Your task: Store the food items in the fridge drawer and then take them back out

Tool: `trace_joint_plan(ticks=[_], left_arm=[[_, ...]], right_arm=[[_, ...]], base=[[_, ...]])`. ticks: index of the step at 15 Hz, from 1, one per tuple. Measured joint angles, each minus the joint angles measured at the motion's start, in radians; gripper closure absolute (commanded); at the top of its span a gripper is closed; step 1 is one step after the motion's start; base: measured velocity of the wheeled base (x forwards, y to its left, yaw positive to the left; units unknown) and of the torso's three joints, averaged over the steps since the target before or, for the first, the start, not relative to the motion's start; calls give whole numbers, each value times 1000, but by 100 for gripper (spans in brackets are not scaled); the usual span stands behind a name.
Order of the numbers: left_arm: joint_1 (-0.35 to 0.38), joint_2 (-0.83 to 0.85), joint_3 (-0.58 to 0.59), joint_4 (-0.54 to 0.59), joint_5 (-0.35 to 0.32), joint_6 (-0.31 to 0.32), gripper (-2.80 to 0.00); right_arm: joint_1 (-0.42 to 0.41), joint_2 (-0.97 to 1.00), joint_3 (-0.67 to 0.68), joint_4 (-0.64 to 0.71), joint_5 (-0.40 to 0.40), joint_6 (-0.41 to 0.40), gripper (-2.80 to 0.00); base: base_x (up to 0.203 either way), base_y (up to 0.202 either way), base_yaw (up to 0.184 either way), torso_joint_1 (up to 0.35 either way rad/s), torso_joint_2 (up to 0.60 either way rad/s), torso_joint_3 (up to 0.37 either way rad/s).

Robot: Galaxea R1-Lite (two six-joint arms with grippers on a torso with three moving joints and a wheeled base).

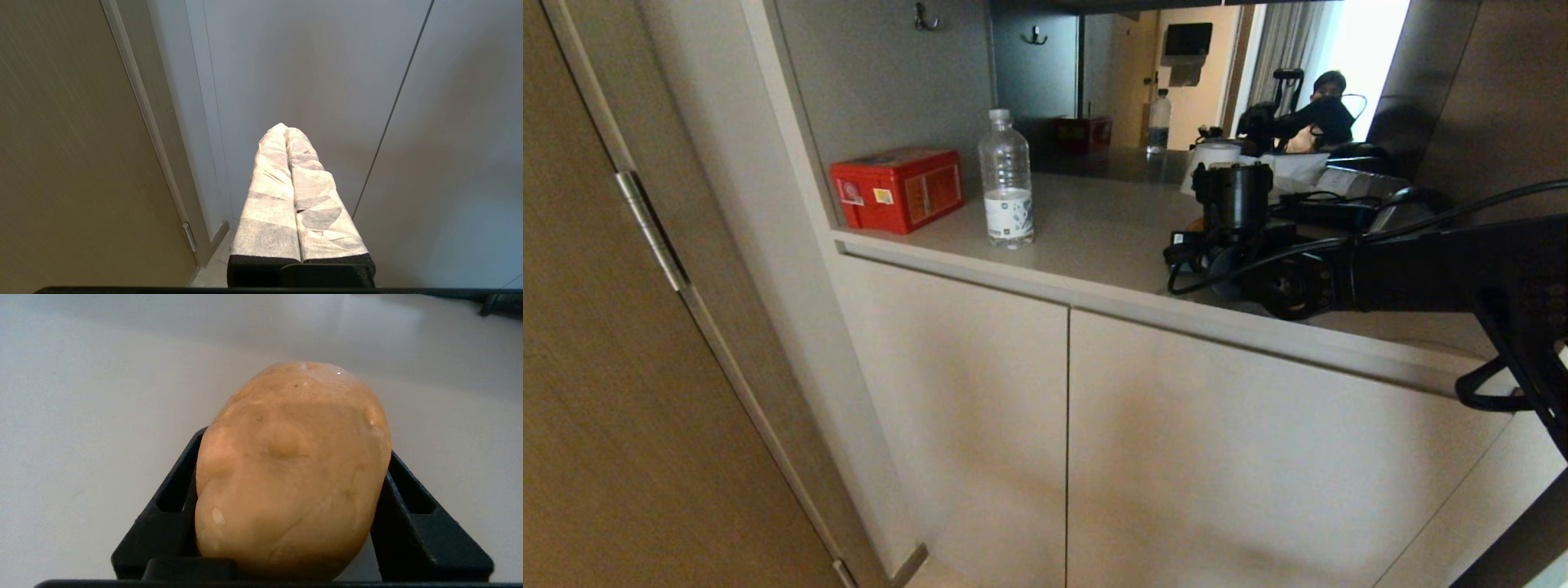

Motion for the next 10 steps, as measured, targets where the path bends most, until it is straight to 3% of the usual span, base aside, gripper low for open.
trace_joint_plan(ticks=[5,10], left_arm=[[0,0,0,0,0,0,0],[0,0,0,0,0,0,0]], right_arm=[[12,-90,84,1,2,15,0],[24,-322,328,15,44,17,0]], base=[[0,0,0,0,0,0],[0,0,0,0,0,0]])
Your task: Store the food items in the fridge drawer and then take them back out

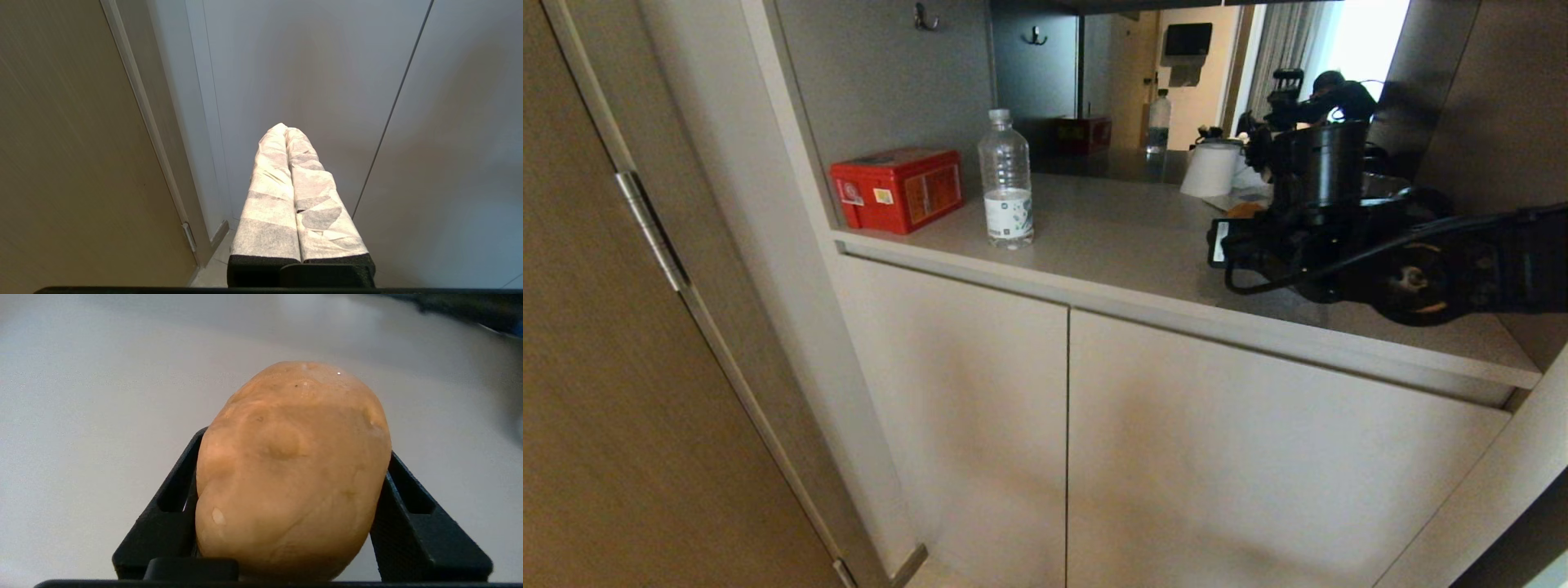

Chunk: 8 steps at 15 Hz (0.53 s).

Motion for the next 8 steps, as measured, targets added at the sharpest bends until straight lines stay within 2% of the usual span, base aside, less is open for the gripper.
trace_joint_plan(ticks=[8], left_arm=[[0,0,0,0,0,0,0]], right_arm=[[-1,-570,522,253,170,20,0]], base=[[0,0,0,0,0,0]])
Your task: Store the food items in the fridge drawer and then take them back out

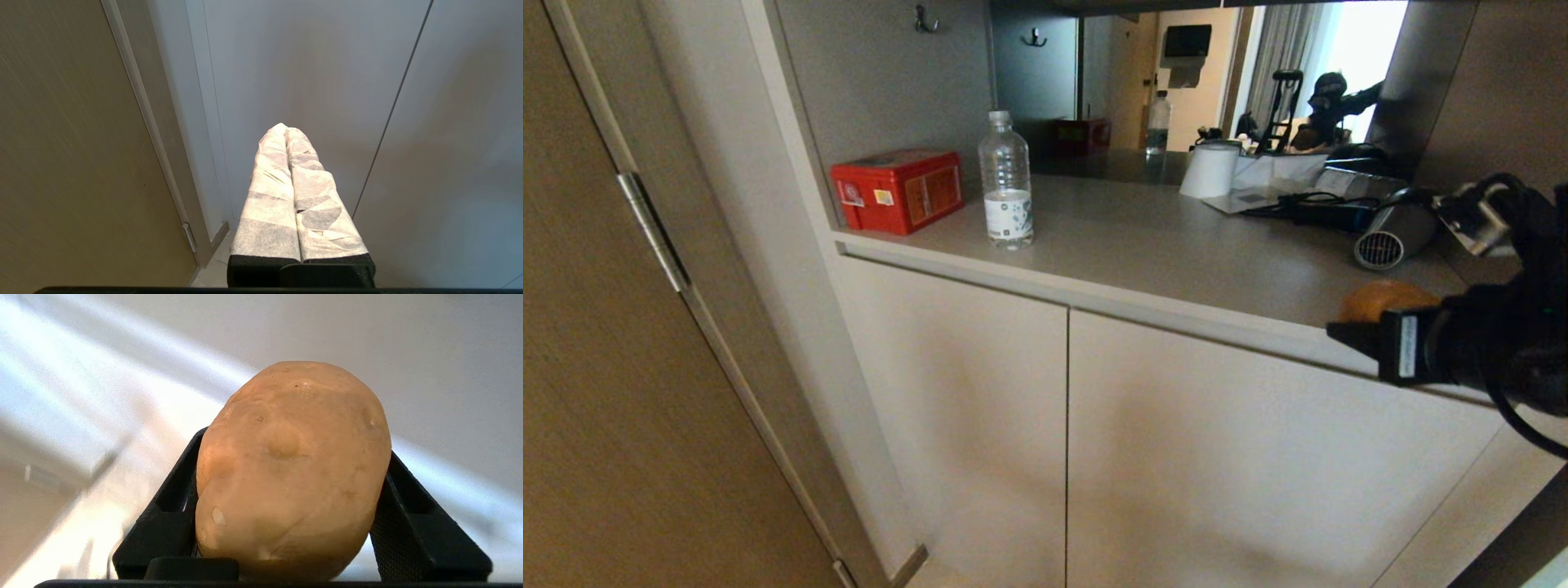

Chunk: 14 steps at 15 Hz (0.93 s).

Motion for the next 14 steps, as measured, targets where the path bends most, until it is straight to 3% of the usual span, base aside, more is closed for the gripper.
trace_joint_plan(ticks=[6,14], left_arm=[[0,0,0,0,0,0,0],[0,0,0,0,0,0,0]], right_arm=[[1,-299,266,22,53,15,0],[0,-382,329,22,55,14,0]], base=[[0,0,0,0,0,0],[-1,1,-24,-1,1,1]])
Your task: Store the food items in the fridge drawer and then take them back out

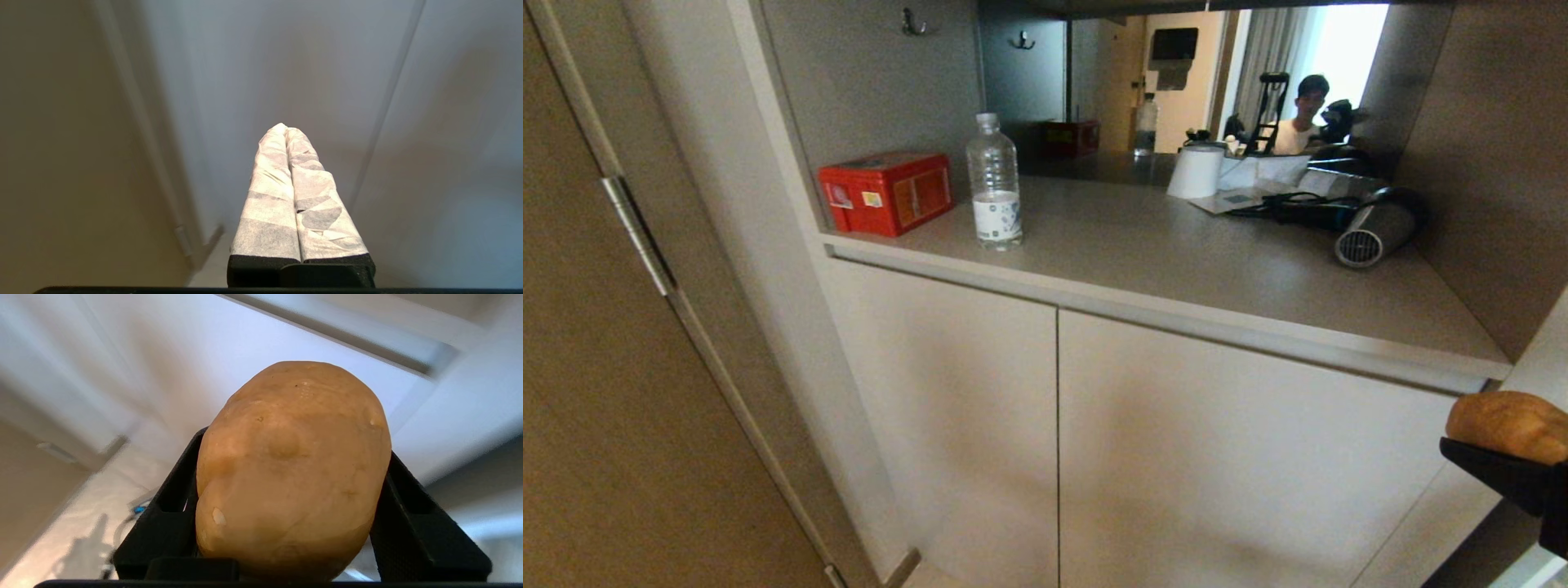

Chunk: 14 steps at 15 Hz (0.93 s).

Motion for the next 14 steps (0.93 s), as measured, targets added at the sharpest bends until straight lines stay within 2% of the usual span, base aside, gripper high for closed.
trace_joint_plan(ticks=[10,14], left_arm=[[0,0,0,0,0,0,0],[0,0,0,0,0,0,0]], right_arm=[[-1,-13,32,0,-6,2,0],[-34,33,40,0,-6,35,0]], base=[[-1,8,-174,3,3,5],[-1,7,-175,1,2,-1]])
